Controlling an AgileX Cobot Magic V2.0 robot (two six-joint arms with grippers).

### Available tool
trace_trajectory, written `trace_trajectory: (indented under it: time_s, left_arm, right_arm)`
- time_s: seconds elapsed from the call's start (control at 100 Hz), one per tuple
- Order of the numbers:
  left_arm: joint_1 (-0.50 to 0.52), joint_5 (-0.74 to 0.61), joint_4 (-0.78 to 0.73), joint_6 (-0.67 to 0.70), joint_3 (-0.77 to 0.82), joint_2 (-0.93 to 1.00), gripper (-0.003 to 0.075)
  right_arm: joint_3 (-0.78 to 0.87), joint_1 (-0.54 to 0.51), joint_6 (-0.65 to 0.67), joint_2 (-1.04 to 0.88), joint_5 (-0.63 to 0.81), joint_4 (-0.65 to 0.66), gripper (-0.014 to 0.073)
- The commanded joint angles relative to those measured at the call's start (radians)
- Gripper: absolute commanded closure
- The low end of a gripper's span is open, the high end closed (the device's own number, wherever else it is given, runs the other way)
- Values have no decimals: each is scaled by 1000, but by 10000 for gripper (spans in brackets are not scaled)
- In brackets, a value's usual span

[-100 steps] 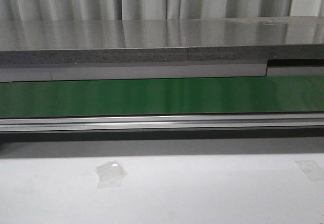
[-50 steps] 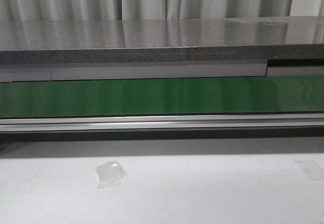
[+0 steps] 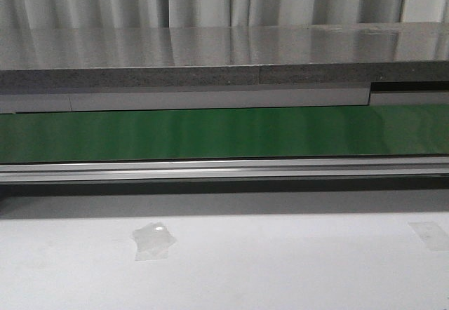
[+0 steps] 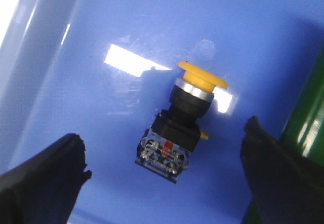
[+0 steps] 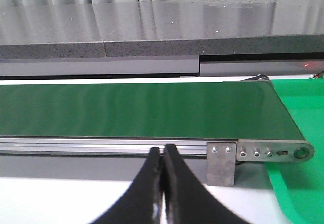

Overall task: Move button from left to right
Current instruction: 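Grasp the yellow-capped black button switch with the left gripper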

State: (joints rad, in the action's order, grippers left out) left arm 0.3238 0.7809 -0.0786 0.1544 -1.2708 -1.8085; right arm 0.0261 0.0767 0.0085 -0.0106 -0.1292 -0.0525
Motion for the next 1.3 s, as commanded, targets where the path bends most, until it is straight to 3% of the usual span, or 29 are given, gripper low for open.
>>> trace_trajectory:
  time_s: [0.0,1.08,1.2,1.29]
  left_arm:
    - [2,-52,18,1,-40,23,134]
    - [2,-61,25,-26,-106,-183,137]
    - [2,-68,25,-26,-106,-186,218]
    - [2,-68,25,-26,-106,-186,371]
  right_arm:
    - [-14,1,1,-19,83,10,659]
    - [-14,1,1,-19,83,10,659]
    - [-14,1,1,-19,83,10,659]
    - [-14,1,1,-19,83,10,659]
